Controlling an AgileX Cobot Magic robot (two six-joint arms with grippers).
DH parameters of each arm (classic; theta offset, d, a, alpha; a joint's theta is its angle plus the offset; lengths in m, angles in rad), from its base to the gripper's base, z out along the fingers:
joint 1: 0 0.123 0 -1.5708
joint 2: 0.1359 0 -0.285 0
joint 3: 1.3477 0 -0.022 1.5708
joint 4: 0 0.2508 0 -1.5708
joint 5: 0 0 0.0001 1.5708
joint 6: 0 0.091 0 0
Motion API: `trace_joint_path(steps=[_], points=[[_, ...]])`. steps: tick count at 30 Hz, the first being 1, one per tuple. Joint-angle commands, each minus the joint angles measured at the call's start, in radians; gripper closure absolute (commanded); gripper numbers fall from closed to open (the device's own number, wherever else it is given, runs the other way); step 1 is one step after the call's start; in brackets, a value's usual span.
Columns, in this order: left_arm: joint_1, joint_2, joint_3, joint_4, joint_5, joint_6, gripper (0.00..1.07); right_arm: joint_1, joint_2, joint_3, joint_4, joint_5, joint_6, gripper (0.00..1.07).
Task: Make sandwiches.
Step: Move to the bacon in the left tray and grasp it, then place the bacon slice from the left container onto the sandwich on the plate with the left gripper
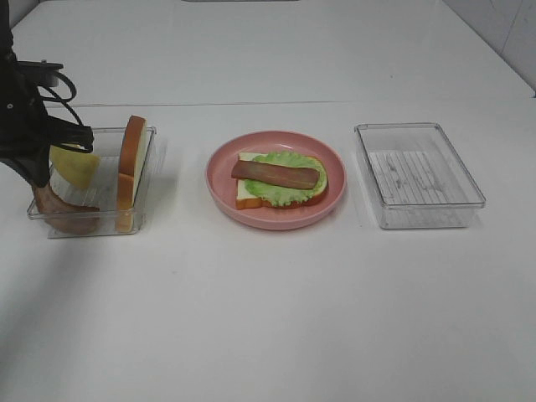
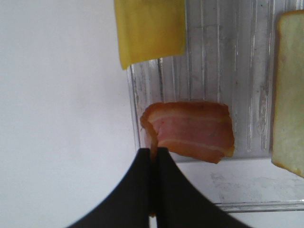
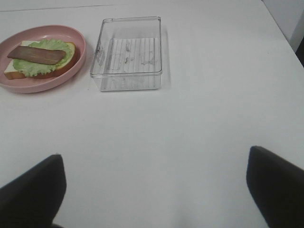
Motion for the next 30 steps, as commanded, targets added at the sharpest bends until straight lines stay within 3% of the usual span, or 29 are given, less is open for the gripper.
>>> trace_joint_path(steps=[1,16,21,23,26,27,29,30], points=[[-0.007,-0.011,-0.001,-0.032,0.015,-0.008,1.07,-0.005,-0.021,0.003,0.001,-0.01,-0.003,0.11],[-0.007,-0.169,-0.001,-0.086,0.018,-0.003,1.07,-0.005,-0.021,0.003,0.001,-0.01,-0.003,0.11],[-0.007,-0.231,-0.017,-0.145,0.02,0.027,1.07,-0.005,-0.021,0.003,0.001,-0.01,-0.003,0.11],[-0.007,-0.262,-0.071,-0.208,0.055,0.049,1.07,-0.005,-0.021,0.003,0.001,-0.01,-0.003,0.11],[-0.007,-0.265,-0.087,-0.225,0.072,0.058,1.07,-0.005,-0.021,0.003,0.001,-0.01,-0.003,0.11],[-0.007,-0.265,-0.139,-0.265,0.105,0.089,1.07,-0.005,-0.021,0.003,0.001,-0.01,-0.003,0.11],[-0.007,-0.264,-0.161,-0.282,0.114,0.099,1.07,-0.005,-0.021,0.003,0.001,-0.01,-0.003,0.11],[-0.007,-0.264,-0.215,-0.321,0.12,0.109,1.07,-0.005,-0.021,0.003,0.001,-0.01,-0.003,0.11]])
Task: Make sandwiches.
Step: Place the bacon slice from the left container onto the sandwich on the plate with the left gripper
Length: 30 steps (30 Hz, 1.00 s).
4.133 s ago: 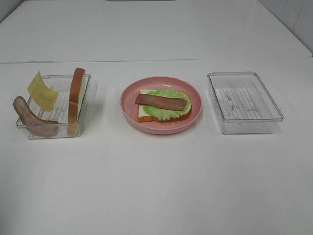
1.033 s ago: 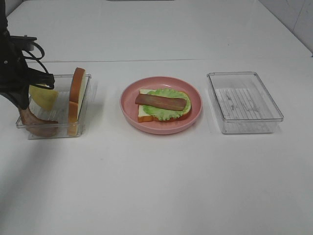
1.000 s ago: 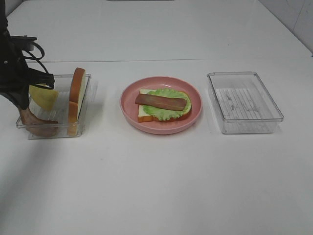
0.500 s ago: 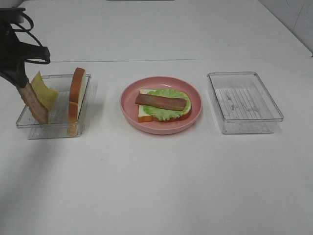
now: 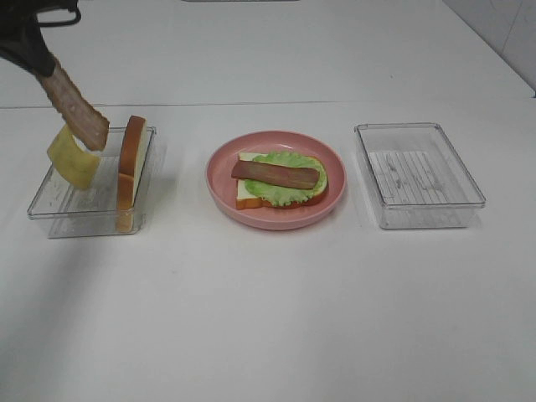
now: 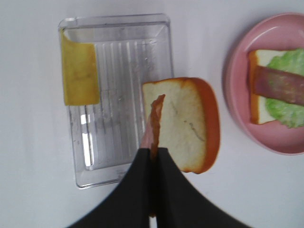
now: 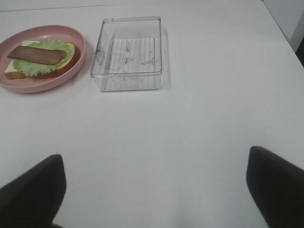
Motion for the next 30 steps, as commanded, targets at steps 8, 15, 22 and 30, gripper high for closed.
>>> trace_joint_path(steps=[8,15,22,30], points=[[-0.007,-0.011,-0.227,-0.257,0.017,0.074,1.07,-0.005,-0.021,0.003,0.001,-0.01,-0.003,0.11],[-0.055,0.0,-0.264,-0.473,-0.029,0.191,1.07,-0.005,-0.021,0.003,0.001,-0.01,-0.003,0.11],[-0.189,0.093,-0.264,-0.533,-0.103,0.289,1.07,-0.005,-0.021,0.003,0.003,-0.01,-0.003,0.11],[-0.32,0.209,-0.264,-0.533,-0.239,0.294,1.07,-0.005,-0.021,0.003,0.003,-0.01,-0.003,0.11]])
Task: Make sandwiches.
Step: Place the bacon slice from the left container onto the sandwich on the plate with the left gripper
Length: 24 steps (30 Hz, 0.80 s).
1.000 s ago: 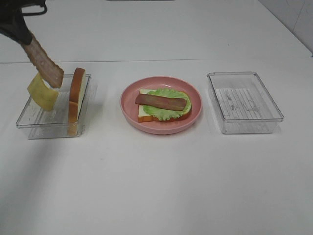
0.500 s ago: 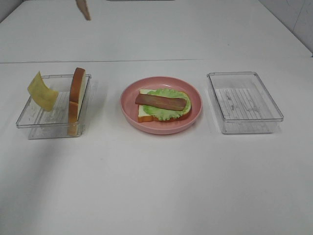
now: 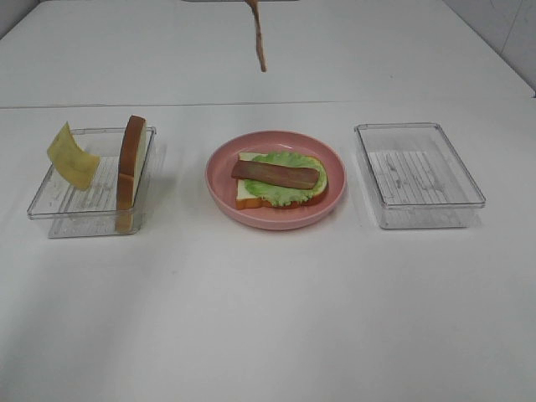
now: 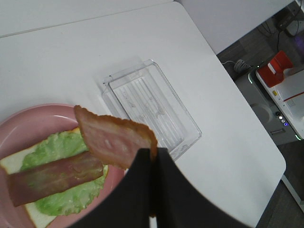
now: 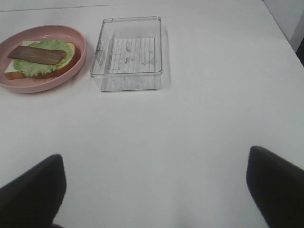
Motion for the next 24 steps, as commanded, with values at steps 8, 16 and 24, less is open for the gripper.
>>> trace_joint_path(steps=[8,16,24], points=[[-0.136,0.138,-0.002,-0.026,-0.181,0.006,1.07,-0.005,-0.021,0.003,0.002,-0.01,-0.003,0.11],[-0.166,0.205,-0.002,-0.065,-0.208,-0.003,1.07,-0.005,-0.021,0.003,0.002,-0.01,-0.003,0.11],[-0.167,0.261,-0.002,-0.12,-0.247,-0.004,1.07,-0.005,-0.021,0.003,0.002,-0.01,-0.003,0.11]])
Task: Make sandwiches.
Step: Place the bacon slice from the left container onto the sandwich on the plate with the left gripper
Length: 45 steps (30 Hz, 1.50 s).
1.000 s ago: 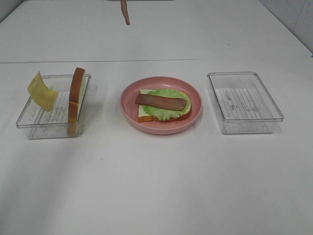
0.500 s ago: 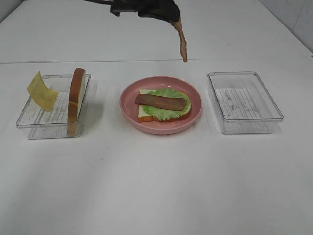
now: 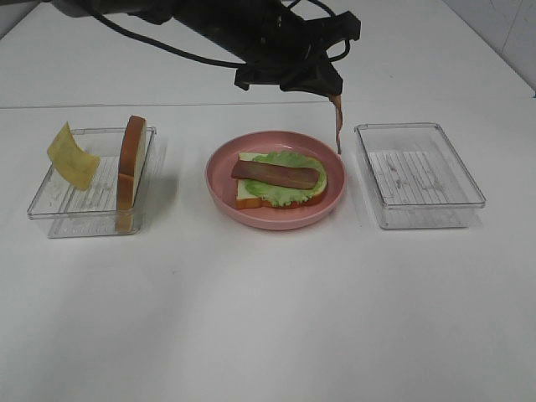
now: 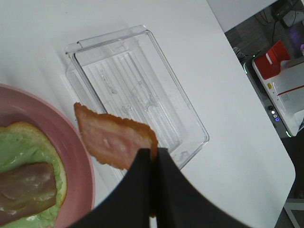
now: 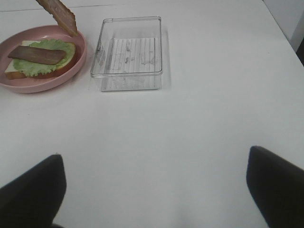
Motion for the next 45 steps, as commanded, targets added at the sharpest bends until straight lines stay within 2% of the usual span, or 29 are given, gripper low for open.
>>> trace_joint_path(steps=[1,8,14,22,24,27,29,32,34,37,39,45], points=[[-0.005,0.016,-0.002,-0.033,-0.02,-0.005,1.07,-0.005,-0.021,0.003,0.002,-0.01,-0.003,0.11],[-0.005,0.078,-0.002,-0.03,-0.004,0.026,1.07,-0.005,-0.021,0.003,0.002,-0.01,-0.003,0.11],[-0.005,0.104,-0.002,-0.007,-0.003,0.024,1.07,-0.005,-0.021,0.003,0.002,-0.01,-0.003,0.11],[0.024,0.105,-0.002,0.075,-0.016,0.007,1.07,-0.005,-0.021,0.003,0.002,-0.01,-0.003,0.11],[0.045,0.105,-0.002,0.137,-0.004,-0.054,1.07,-0.005,-0.021,0.003,0.002,-0.01,-0.003,0.11],[0.049,0.105,-0.002,0.159,0.0,-0.075,1.07,-0.005,-0.021,0.003,0.002,-0.01,-0.003,0.11],[0.05,0.105,-0.002,0.266,0.036,-0.133,1.07,-0.005,-0.021,0.003,0.002,-0.01,-0.003,0.11],[0.05,0.105,-0.002,0.295,0.048,-0.145,1.07,-0.005,-0.021,0.003,0.002,-0.01,-0.003,0.11],[0.05,0.105,-0.002,0.403,0.086,-0.193,1.07,-0.005,-0.021,0.003,0.002,-0.01,-0.003,0.11],[0.05,0.105,-0.002,0.425,0.093,-0.206,1.07,-0.005,-0.021,0.003,0.002,-0.01,-0.003,0.11],[0.05,0.105,-0.002,0.497,0.104,-0.246,1.07,-0.005,-0.021,0.003,0.002,-0.01,-0.003,0.11],[0.05,0.105,-0.002,0.51,0.105,-0.25,1.07,-0.005,-0.021,0.003,0.002,-0.01,-0.003,0.11]])
